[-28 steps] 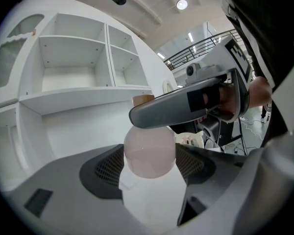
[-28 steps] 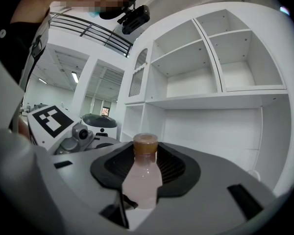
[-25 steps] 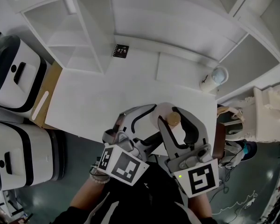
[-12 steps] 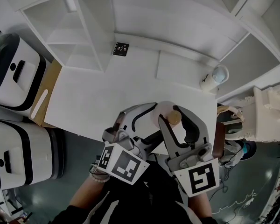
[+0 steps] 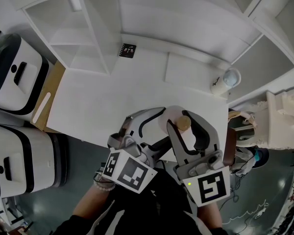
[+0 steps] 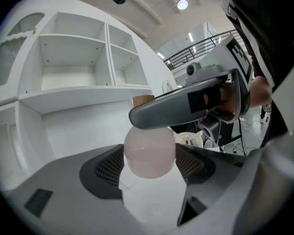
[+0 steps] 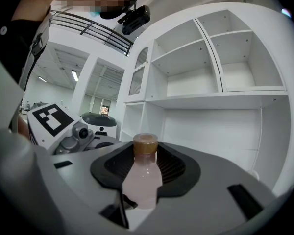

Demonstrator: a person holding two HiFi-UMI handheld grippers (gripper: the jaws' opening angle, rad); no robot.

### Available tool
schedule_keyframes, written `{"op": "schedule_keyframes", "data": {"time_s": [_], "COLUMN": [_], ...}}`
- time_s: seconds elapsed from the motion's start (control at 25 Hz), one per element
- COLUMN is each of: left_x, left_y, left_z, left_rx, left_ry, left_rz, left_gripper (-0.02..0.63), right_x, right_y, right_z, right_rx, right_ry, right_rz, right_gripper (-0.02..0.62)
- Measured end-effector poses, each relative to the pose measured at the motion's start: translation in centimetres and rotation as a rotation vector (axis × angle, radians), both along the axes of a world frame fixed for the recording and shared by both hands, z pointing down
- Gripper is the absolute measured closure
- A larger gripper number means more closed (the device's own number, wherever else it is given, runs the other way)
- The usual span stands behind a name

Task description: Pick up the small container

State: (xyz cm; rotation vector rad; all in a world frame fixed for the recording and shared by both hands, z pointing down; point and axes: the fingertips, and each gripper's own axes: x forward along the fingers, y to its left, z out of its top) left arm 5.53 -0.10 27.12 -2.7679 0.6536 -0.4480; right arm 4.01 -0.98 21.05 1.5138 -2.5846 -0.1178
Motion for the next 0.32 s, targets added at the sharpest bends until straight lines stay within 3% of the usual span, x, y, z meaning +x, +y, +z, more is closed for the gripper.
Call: {"op": "schedule_keyframes", "data": {"time_s": [0.32], "left_x": [-0.06], "left_y": [0.14], "left_z": [0.22], "left_rx": [-0.001], "left_ry": [-0.008], "left_rz": [-0.003], "left_gripper": [0.275], "right_x": [-0.04], "right_y": [0.12], "right_z": [0.21], "right_rx": [-0.003], "right_ry": [0.0], "right_rz": [-0.003], "right_gripper": [0.449]}}
